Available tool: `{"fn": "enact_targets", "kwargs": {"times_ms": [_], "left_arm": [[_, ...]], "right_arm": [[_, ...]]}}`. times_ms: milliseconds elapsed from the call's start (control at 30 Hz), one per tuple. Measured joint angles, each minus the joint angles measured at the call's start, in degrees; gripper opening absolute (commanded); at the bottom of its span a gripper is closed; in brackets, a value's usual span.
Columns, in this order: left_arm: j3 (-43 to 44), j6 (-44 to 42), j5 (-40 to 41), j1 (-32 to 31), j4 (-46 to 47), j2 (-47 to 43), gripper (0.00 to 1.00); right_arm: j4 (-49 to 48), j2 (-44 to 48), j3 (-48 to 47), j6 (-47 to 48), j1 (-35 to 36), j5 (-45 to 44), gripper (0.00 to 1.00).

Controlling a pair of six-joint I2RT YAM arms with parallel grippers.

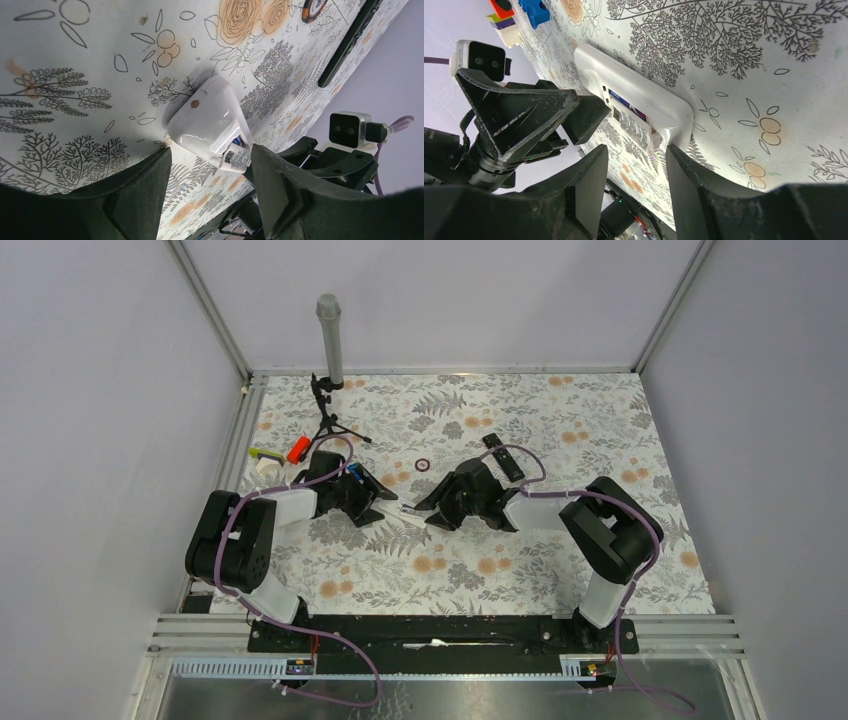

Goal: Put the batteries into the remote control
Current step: Place the battery cover on the remote control.

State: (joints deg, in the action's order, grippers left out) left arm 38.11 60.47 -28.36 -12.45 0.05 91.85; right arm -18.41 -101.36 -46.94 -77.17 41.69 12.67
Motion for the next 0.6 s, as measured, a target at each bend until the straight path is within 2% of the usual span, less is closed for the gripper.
{"fn": "enact_targets", "kwargs": {"times_ms": [167, 333, 467, 600], "left_arm": [[0.0, 0.0, 0.1, 0.0, -0.2, -0.1, 0.66], [0.0, 0.0, 0.5, 0.0, -0.4, -0.3, 0.68], [0.1, -0.3, 0.5, 0.0, -0.5, -0.4, 0.70], [0.1, -0.9, 0.6, -0.1, -0.9, -0.8, 0.72]], "right_arm": [[1.4, 0.5, 0.0, 0.1, 0.0, -0.2, 0.58], [3.7, 2.8, 0.0, 2.9, 0.0, -1.3, 0.68], [7.2, 6.4, -1.0, 11.0, 0.0, -2.9, 0.79], [10.9, 8.6, -4.7, 23.0, 0.0, -4.1, 0.82]]}}
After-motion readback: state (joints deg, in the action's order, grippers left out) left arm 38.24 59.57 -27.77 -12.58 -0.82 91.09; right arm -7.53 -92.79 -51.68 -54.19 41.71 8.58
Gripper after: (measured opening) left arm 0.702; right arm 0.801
